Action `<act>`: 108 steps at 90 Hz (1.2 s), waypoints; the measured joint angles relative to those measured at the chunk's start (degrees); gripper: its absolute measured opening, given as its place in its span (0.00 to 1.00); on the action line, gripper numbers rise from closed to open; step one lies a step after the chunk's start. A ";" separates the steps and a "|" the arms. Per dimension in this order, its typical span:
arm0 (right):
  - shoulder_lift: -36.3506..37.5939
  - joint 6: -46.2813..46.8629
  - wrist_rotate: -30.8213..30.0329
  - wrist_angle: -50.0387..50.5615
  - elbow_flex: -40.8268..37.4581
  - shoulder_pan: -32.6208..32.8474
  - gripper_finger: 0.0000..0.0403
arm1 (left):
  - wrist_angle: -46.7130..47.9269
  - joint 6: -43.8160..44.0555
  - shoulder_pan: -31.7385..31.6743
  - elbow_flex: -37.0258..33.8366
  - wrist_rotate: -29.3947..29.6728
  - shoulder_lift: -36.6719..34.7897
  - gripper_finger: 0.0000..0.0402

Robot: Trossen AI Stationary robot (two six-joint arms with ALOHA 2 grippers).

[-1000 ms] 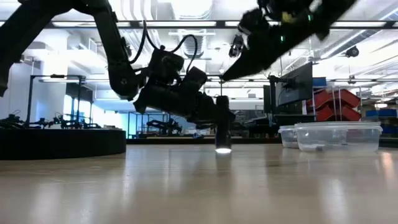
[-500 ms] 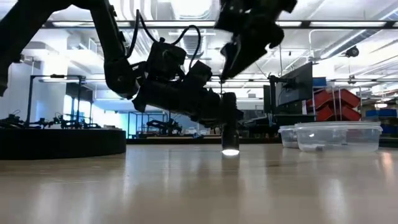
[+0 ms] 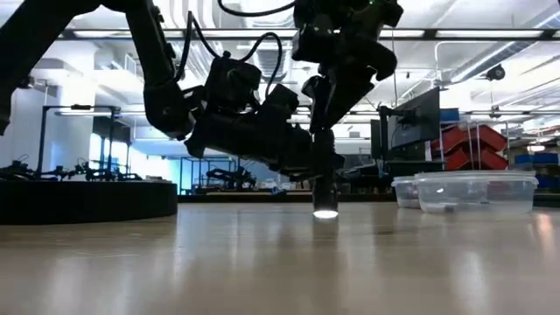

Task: Insert battery
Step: Close the black battery compartment

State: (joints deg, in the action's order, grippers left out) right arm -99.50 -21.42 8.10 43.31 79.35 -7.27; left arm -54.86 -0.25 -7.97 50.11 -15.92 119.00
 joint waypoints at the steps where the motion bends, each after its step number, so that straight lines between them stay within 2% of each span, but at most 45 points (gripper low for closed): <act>1: -0.03 -0.06 0.01 -0.03 0.00 0.00 0.52 | -0.10 0.00 0.00 -0.01 -0.01 0.01 0.25; 31: -1.65 -0.71 0.97 0.13 -0.24 0.66 0.41 | -0.26 0.57 0.04 -0.04 -0.01 0.10 0.26; 59: -1.77 2.96 0.96 0.09 -0.22 0.76 0.20 | -0.52 0.71 0.09 -0.10 0.20 0.15 0.27; 70: -1.77 5.55 -0.23 0.33 -0.17 0.77 0.19 | -1.50 1.66 0.09 -0.15 0.26 0.24 0.25; 84: -1.77 10.53 -2.97 1.47 -0.11 0.87 0.24 | -2.20 3.05 0.09 -0.15 1.56 0.31 0.27; 108: -1.82 27.02 -5.22 1.57 -0.11 1.38 0.21 | -2.43 5.12 0.17 -0.15 5.76 0.31 0.26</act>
State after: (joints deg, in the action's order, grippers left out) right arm -101.32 5.59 2.88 44.88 79.24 -5.89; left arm -57.29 4.87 -7.79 49.95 -10.16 119.31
